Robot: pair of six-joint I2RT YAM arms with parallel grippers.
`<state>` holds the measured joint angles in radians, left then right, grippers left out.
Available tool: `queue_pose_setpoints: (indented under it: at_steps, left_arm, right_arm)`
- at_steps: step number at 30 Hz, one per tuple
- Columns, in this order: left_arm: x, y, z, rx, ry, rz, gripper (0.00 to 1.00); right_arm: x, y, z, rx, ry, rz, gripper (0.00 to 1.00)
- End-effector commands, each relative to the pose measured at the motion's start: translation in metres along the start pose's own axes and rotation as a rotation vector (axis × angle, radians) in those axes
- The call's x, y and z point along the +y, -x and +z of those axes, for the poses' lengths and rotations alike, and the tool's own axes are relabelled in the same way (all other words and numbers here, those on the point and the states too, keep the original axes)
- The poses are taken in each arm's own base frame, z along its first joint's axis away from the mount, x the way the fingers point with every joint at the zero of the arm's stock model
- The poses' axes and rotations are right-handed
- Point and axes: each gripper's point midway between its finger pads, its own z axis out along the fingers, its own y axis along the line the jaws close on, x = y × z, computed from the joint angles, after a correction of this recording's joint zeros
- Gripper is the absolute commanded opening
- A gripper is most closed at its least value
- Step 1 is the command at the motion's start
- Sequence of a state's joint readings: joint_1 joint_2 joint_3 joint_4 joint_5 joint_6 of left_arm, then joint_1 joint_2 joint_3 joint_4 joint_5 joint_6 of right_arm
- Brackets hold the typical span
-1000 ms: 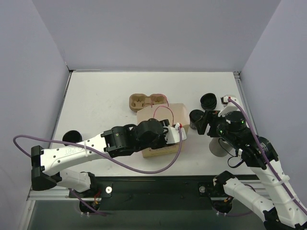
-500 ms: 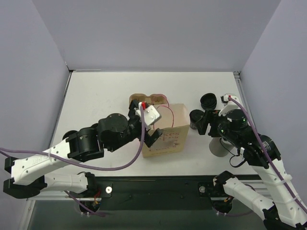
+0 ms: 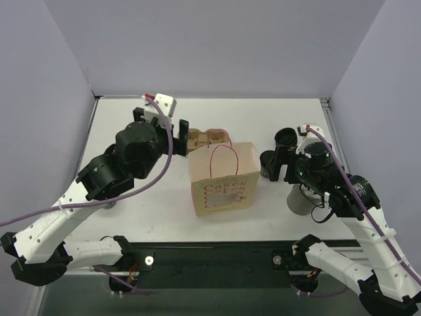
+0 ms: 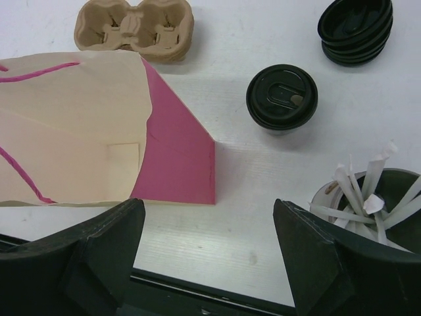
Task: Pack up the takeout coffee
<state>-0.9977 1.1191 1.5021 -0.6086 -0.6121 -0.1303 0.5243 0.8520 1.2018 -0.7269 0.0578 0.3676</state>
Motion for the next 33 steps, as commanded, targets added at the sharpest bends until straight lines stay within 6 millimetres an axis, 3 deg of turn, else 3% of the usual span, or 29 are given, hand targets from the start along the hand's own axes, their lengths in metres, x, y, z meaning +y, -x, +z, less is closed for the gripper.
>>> queue_pose_setpoints:
  at_steps: [1,6,10,13,16,18,23,26,29,31,32,33]
  left_arm:
    - [0.039,-0.005,0.024,0.009,0.051,-0.155,0.91]
    - [0.053,-0.019,0.066,0.025,0.078,-0.202,0.90]
    - [0.042,-0.029,0.096,0.054,0.049,-0.168,0.86]
    - [0.044,-0.033,0.100,0.102,0.082,-0.208,0.84]
    - [0.053,-0.033,0.090,0.149,0.147,-0.258,0.81]
    - [0.060,-0.032,0.081,0.142,0.184,-0.289,0.81]
    - [0.081,-0.046,0.087,0.154,0.271,-0.280,0.81]
    - [0.088,-0.055,0.106,0.157,0.283,-0.303,0.78]
    - [0.082,-0.065,0.129,0.191,0.257,-0.306,0.75]
    - [0.076,-0.087,0.151,0.256,0.254,-0.293,0.74]
    - [0.074,-0.083,0.159,0.251,0.252,-0.298,0.72]
    - [0.070,-0.098,0.175,0.294,0.252,-0.290,0.70]
  right_arm:
    - [-0.014,0.014,-0.007,-0.087,-0.071,0.033,0.84]
    - [-0.022,0.019,-0.003,-0.117,-0.117,0.023,0.93]
    - [-0.009,0.009,0.002,-0.090,-0.046,0.069,0.95]
    - [0.007,-0.006,0.001,-0.044,0.045,0.109,0.94]
    - [0.020,-0.015,-0.009,-0.005,0.120,0.189,0.89]
    - [0.020,-0.018,-0.021,0.003,0.124,0.240,0.89]
    - [0.016,-0.022,-0.038,-0.026,0.142,0.260,0.88]
    - [0.011,-0.022,-0.041,-0.035,0.121,0.254,0.88]
    - [0.005,-0.018,-0.047,-0.032,0.087,0.231,0.88]
    - [-0.007,-0.019,-0.047,-0.026,0.022,0.214,0.88]
    - [-0.009,-0.017,-0.048,-0.027,0.003,0.205,0.88]
    - [-0.014,-0.019,-0.048,-0.018,-0.026,0.201,0.88]
